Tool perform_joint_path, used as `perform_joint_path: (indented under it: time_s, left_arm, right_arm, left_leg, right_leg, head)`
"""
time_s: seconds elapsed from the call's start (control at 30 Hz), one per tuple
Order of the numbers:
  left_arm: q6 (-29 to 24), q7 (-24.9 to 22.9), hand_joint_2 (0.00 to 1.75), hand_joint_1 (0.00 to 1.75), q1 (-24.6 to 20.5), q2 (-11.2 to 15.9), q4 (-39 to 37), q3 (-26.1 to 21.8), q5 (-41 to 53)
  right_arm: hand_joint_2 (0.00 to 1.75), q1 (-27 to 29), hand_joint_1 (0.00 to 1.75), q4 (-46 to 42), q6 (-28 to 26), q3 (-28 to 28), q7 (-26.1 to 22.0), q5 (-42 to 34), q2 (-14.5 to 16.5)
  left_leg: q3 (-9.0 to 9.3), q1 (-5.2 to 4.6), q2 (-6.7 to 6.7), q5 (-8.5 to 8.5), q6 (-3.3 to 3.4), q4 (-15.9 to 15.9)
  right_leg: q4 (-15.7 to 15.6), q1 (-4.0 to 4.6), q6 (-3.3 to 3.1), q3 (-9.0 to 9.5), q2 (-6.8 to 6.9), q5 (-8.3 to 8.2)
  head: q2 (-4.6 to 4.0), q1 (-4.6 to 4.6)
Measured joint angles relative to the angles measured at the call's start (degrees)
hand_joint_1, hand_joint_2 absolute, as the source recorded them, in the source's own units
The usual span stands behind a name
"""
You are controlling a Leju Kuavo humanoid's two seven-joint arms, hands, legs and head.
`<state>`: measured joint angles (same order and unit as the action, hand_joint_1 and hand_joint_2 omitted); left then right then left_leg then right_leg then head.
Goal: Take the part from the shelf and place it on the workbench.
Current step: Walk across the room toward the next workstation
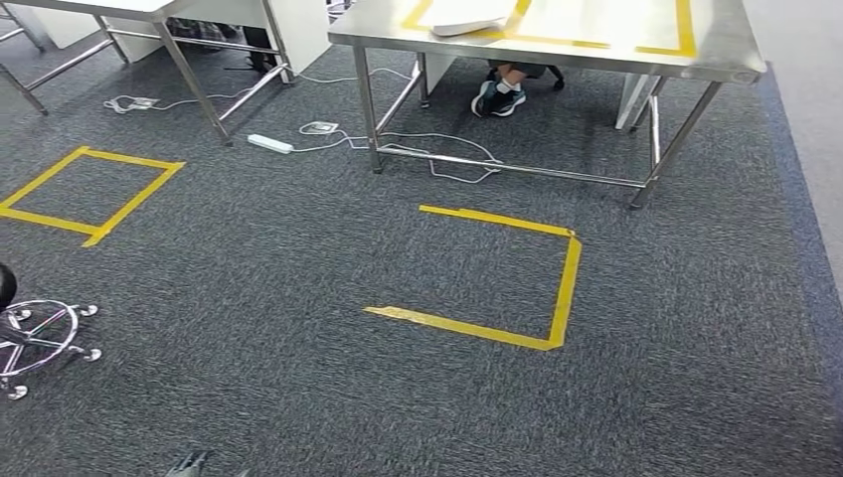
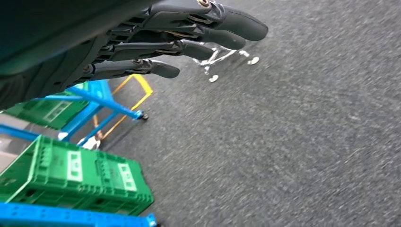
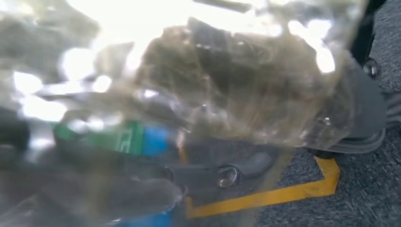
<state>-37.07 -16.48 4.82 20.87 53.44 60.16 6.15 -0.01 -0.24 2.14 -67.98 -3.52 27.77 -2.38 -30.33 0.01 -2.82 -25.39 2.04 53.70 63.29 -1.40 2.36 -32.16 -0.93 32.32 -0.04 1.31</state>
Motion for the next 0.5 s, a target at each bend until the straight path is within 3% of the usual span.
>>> perform_joint_path:
  time_s: [0.07, 0.13, 0.2, 0.27, 0.33, 0.37, 0.4, 0.43, 0.5]
  left_arm:
    - [-0.01, 0.0, 0.0, 0.0, -0.18, -0.02, -0.2, 0.23, -0.09]
    - [-0.01, 0.0, 0.0, 0.0, -0.28, 0.01, -0.3, 0.45, -0.1]
    - [0.0, 0.0, 0.0, 0.0, -0.21, 0.03, -0.42, 0.72, -0.15]
    - [0.0, 0.0, 0.0, 0.0, -0.22, 0.06, -0.56, 0.93, -0.49]
    - [-0.01, 0.0, 0.0, 0.0, -0.46, 0.05, -0.64, 1.04, -0.99]
    - [-0.01, 0.01, 0.0, 0.0, -0.56, 0.03, -0.67, 1.09, -1.2]
    - [-0.01, 0.01, 0.0, 0.0, -0.57, 0.01, -0.68, 1.16, -1.44]
    - [-0.01, 0.01, 0.0, 0.0, -0.54, 0.01, -0.69, 1.25, -1.62]
    - [0.0, 0.02, 0.0, 0.0, -0.52, 0.03, -0.74, 1.42, -1.87]
  right_arm:
    - [0.0, -0.03, 0.0, 0.0, -0.03, 0.37, -0.01, -0.08, 0.03]
    - [0.0, -0.05, 0.0, 0.0, -0.02, 0.59, -0.07, -0.14, 0.05]
    - [0.0, -0.06, 0.0, 0.0, -0.07, 0.75, -0.08, -0.21, 0.05]
    - [0.0, -0.05, 0.0, -0.01, -0.18, 0.89, -0.09, -0.45, 0.05]
    - [0.0, 0.04, 0.0, -0.02, -0.37, 1.14, -0.19, -0.91, 0.04]
    - [0.0, 0.08, 0.0, -0.02, -0.53, 1.36, -0.21, -1.19, 0.04]
    - [0.0, 0.1, 0.0, -0.02, -0.68, 1.59, -0.18, -1.48, 0.04]
    - [0.0, 0.08, 0.0, -0.02, -0.81, 1.83, -0.14, -1.76, 0.04]
    - [0.0, -0.02, 0.0, -0.02, -0.9, 2.26, -0.1, -2.31, 0.04]
  left_leg:
    - [-0.49, 0.0, -1.12, -0.2, -0.91, 0.87]
    - [-0.95, 0.03, -2.02, -0.19, -1.66, 1.4]
    - [-1.24, 0.25, -2.33, -0.25, -2.18, 1.78]
    - [-2.52, 0.31, -0.44, -2.47, -2.69, 4.79]
    - [-5.65, 0.36, 1.81, -6.74, -3.09, 12.02]
    - [-7.31, 0.41, 2.17, -8.43, -3.2, 15.86]
    - [-8.29, 0.44, 2.3, -9.11, -3.22, 18.34]
    - [-8.3, 0.45, 2.38, -8.63, -3.15, 18.75]
    - [-5.24, 0.38, 3.17, -5.02, -2.74, 13.25]
  right_leg:
    - [-6.88, -0.17, -0.08, 3.8, -1.77, -1.86]
    - [-8.06, 0.02, -0.55, 4.47, -2.04, -1.64]
    - [-7.85, 0.02, -1.35, 4.49, -0.79, -1.86]
    - [-7.83, 0.04, -2.1, 4.69, 0.56, -2.1]
    - [-7.8, 0.28, -2.45, 4.65, 1.98, -2.19]
    - [-7.77, 0.39, -2.52, 4.53, 2.74, -2.2]
    - [-7.75, 0.48, -2.55, 4.45, 3.46, -2.18]
    - [-7.75, 0.55, -2.57, 4.44, 4.17, -2.14]
    - [-7.75, 0.66, -2.58, 4.65, 5.49, -1.97]
  head:
    - [0.0, -0.01]
    - [0.0, 0.06]
    - [0.0, 0.1]
    - [0.0, 0.42]
    - [0.0, 0.75]
    - [0.0, 0.78]
    - [0.0, 0.78]
    - [0.0, 0.79]
    - [0.0, 0.79]
